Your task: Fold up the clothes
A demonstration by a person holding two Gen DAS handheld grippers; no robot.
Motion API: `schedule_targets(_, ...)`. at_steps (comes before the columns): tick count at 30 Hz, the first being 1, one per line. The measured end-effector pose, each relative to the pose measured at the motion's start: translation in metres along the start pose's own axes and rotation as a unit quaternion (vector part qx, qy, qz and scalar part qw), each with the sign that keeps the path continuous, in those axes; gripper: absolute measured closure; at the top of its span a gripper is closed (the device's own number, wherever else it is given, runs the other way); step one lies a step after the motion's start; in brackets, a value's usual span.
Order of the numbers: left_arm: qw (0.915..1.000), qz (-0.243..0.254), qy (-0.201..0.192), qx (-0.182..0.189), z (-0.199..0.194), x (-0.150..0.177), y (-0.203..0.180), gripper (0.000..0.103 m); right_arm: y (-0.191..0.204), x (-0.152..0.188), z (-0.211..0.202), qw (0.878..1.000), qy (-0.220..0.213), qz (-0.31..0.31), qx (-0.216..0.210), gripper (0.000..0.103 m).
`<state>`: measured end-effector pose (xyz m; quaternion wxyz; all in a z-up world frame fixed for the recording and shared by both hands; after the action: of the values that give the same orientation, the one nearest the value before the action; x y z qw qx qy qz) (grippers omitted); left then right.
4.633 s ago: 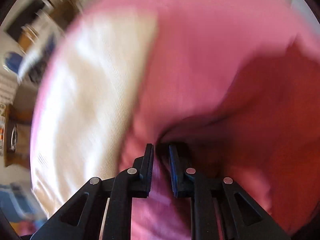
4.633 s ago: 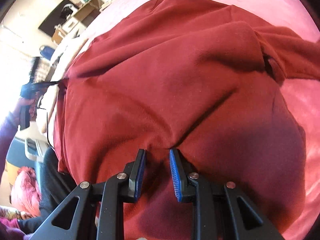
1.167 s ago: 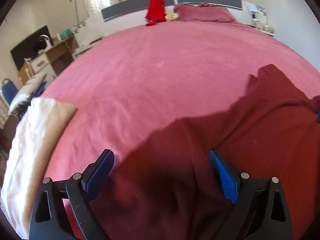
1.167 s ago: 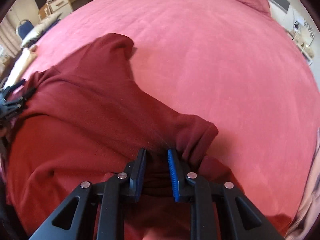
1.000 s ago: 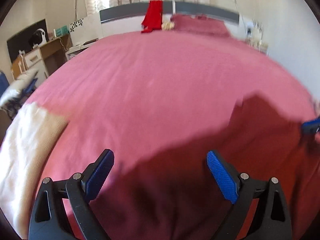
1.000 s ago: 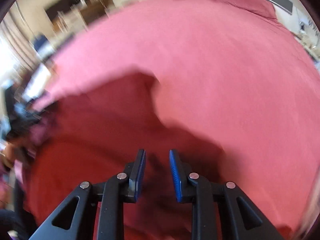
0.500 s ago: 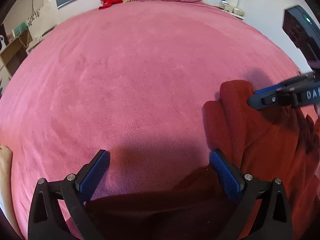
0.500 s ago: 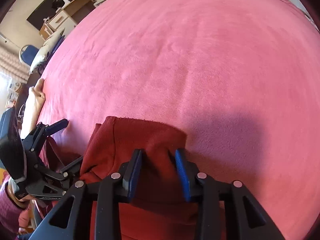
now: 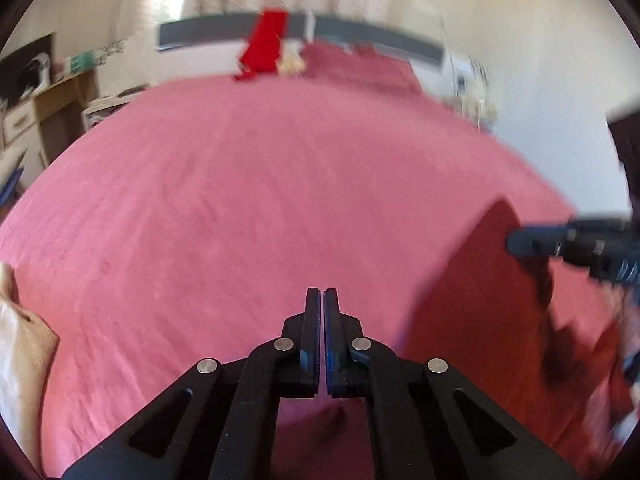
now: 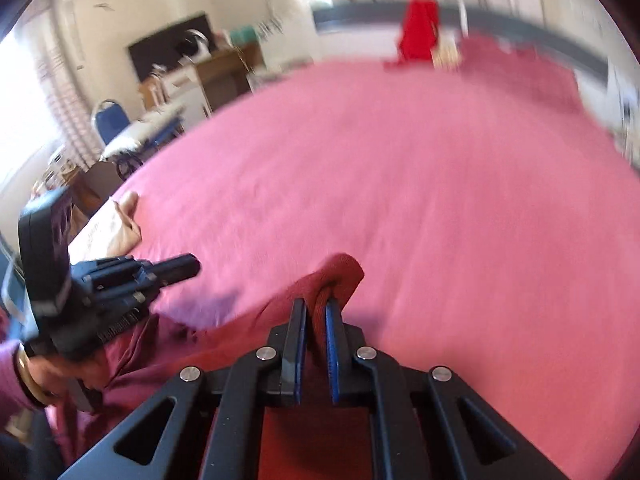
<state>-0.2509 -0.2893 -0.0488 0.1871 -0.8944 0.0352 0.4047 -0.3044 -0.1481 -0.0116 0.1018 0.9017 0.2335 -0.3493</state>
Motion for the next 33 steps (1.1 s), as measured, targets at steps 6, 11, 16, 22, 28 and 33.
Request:
schedule_targets(6,0.9923,-0.023,0.113,0.043,0.032,0.030,0.000,0.065,-0.021,0.052,0.080,0.983,0.166,0.047,0.059,0.090)
schedule_targets(11,0.9833,-0.039,0.157,0.084,0.064,0.032,-0.007,0.041,-0.032,0.065,0.078,0.982,0.154,0.106,0.023,0.093)
schedule_targets(16,0.9779,-0.062,0.172,0.101,0.094,0.013,-0.016,0.021,-0.042,0.077,0.076,0.976,0.142,0.165,-0.013,0.093)
schedule_targets(22,0.9749,-0.017,0.215,0.057,0.106,0.015,-0.042,0.057,-0.046,0.082,0.058,0.977,0.134,0.164,-0.010,0.093)
schedule_targets(28,0.9688,-0.041,0.228,0.088,0.099,0.023,-0.055,0.094,-0.038,0.082,0.042,0.983,0.123,0.136,0.010,0.090)
schedule_targets(33,0.9897,-0.037,0.124,0.061,0.065,-0.002,-0.052,0.095,-0.034,0.063,0.015,0.992,0.056,0.106,0.032,0.094)
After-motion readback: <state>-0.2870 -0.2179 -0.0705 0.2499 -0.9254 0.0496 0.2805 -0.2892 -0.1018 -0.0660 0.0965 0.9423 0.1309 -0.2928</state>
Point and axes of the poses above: each gripper's, at about its wrist camera, not at the fingertips, and z roughly the way its jaws point, y to its left, x to its underside, the point moved 2 cm from there along z, roughly the way its jaws point, and after that the axes turned 8 degrees about x, right-handed, at the moved point
